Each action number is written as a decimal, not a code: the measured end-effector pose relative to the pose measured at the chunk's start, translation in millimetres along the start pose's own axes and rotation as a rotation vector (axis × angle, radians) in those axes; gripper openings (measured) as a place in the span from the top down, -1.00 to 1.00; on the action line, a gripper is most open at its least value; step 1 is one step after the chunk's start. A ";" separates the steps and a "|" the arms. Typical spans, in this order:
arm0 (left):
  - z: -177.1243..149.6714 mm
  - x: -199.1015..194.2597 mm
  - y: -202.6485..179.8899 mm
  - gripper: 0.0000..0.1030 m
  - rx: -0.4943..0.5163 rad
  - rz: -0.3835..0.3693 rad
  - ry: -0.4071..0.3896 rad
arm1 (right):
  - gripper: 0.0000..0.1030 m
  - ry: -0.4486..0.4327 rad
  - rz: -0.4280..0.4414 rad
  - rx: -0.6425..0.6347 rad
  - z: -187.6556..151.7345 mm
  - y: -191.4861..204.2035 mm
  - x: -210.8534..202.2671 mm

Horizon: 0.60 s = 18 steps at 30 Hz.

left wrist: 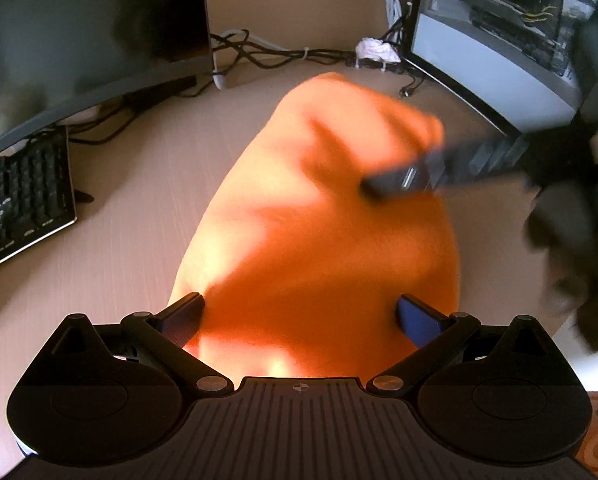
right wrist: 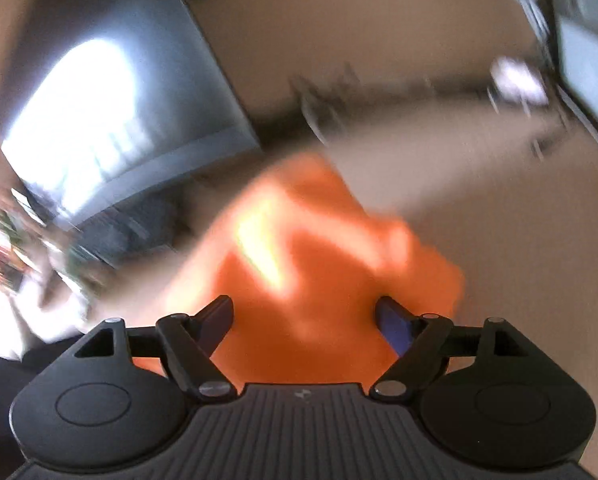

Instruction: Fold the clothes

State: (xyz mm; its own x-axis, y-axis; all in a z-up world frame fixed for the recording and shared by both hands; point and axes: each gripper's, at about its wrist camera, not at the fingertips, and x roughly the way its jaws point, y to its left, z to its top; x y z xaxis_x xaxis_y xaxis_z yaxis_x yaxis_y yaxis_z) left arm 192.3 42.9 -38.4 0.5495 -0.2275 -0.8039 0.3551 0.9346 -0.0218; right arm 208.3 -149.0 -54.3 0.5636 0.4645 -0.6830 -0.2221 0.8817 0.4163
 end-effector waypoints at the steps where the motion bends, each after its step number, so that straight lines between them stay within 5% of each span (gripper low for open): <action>1: -1.4 -0.6 0.9 -1.00 -0.003 0.000 0.002 | -0.56 0.028 -0.016 0.004 -7.6 -0.8 8.3; 6: -13.0 -7.8 14.0 -1.00 -0.059 0.041 0.011 | -0.58 0.056 0.052 -0.069 -10.6 15.2 26.4; 13: -30.8 -31.3 51.4 -1.00 -0.211 0.131 0.011 | -0.65 0.057 0.088 -0.395 12.1 86.3 83.6; 18: -38.9 -47.0 63.4 -1.00 -0.283 0.058 -0.039 | -0.74 0.010 0.063 -0.596 28.3 134.8 116.8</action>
State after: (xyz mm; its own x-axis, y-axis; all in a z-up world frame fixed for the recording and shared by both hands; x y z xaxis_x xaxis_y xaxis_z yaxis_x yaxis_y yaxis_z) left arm 159.5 123.4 -25.1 0.5933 -0.1763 -0.7855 0.0999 0.9843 -0.1454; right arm 266.7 21.8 -61.0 0.5278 0.5154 -0.6751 -0.6645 0.7456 0.0498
